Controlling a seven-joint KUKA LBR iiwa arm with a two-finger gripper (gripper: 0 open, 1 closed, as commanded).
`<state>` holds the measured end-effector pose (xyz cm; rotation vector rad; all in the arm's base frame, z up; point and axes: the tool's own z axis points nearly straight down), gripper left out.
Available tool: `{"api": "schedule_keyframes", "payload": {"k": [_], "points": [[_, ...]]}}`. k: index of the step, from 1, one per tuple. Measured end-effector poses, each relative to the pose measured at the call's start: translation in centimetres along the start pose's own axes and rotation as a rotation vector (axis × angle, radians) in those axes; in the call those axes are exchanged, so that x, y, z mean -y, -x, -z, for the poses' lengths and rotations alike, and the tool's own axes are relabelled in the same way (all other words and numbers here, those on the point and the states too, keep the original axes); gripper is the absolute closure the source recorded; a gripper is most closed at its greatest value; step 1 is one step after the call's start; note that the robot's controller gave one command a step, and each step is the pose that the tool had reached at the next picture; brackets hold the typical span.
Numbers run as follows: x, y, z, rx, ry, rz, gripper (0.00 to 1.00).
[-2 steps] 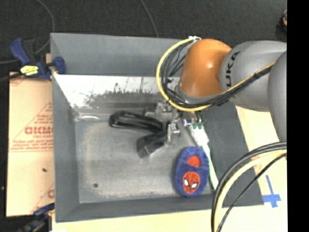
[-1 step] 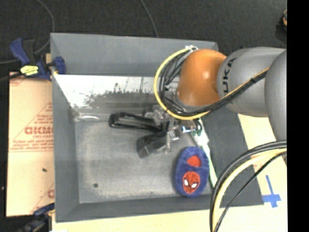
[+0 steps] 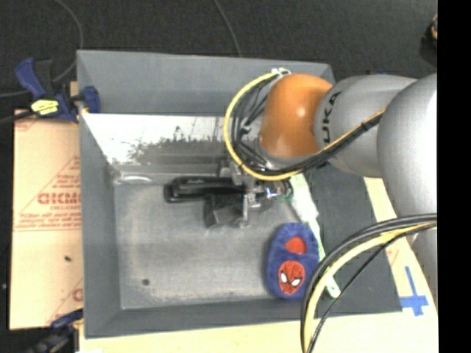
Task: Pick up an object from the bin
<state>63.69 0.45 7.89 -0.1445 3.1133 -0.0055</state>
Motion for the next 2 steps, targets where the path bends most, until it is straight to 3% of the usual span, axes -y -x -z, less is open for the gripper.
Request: {"api": "schedule_keyframes", "payload": {"k": [1,2], "points": [[0.08,-0.31,0.1,0.006,-0.001,-0.035,1.0],[0.08,-0.31,0.1,0.006,-0.001,-0.035,1.0]]}}
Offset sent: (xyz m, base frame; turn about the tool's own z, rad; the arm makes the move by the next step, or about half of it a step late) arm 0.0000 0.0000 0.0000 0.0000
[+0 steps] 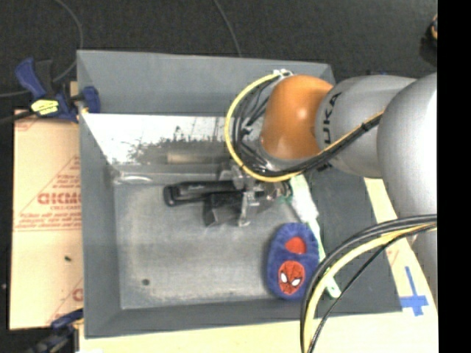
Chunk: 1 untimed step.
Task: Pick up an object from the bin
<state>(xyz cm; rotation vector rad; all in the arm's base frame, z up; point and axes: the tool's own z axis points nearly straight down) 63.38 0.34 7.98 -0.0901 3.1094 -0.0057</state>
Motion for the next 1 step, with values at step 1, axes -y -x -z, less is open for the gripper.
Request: {"api": "schedule_keyframes", "payload": {"k": [1], "points": [[0.01,0.01,0.04,0.0,0.0,0.0,1.0]]}}
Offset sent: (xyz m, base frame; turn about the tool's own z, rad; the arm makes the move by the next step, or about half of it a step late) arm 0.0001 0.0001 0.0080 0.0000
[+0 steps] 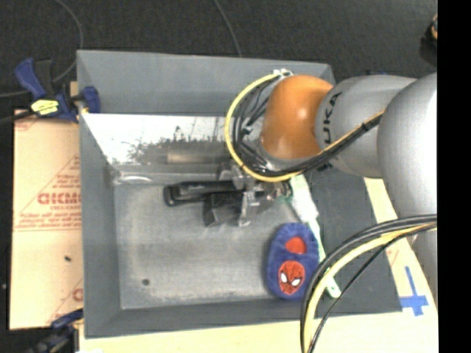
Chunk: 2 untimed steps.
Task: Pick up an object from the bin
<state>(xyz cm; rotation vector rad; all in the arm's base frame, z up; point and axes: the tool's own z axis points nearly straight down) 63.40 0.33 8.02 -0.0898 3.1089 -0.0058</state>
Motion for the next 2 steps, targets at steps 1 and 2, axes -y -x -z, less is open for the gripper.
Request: {"api": "schedule_keyframes", "payload": {"k": [1,2], "points": [[0.05,-0.1,0.25,-0.005,0.0,-0.001,1.0],[0.08,-0.17,0.56,-0.005,0.0,-0.001,1.0]]}}
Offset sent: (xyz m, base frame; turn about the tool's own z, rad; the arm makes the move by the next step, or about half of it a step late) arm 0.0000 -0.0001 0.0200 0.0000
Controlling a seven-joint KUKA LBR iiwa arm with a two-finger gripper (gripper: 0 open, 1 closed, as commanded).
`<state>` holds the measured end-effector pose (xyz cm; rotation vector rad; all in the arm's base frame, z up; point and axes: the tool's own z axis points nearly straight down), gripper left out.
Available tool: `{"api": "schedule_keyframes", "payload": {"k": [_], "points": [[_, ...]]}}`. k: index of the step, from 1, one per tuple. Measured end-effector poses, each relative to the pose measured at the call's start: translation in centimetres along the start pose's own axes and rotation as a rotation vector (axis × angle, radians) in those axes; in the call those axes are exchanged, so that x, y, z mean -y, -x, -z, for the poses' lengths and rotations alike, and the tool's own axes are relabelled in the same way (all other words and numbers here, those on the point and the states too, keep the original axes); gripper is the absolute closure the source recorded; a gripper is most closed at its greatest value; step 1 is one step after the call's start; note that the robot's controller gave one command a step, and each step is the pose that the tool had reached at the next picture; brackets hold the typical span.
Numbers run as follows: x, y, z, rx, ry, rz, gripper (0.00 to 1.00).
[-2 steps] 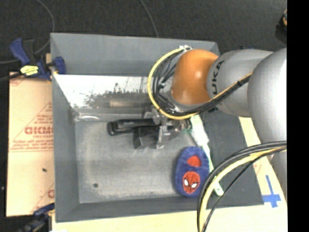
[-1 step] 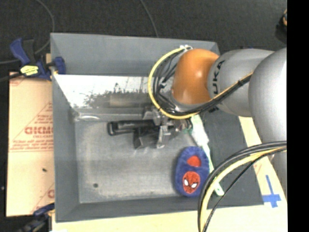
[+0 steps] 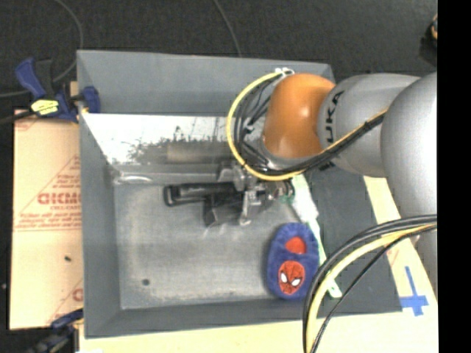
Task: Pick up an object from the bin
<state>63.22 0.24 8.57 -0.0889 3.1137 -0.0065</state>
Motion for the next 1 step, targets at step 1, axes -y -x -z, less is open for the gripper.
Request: {"api": "schedule_keyframes", "payload": {"k": [1], "points": [[0.03,-0.06,0.76,-0.003,0.0,0.0,1.0]]}}
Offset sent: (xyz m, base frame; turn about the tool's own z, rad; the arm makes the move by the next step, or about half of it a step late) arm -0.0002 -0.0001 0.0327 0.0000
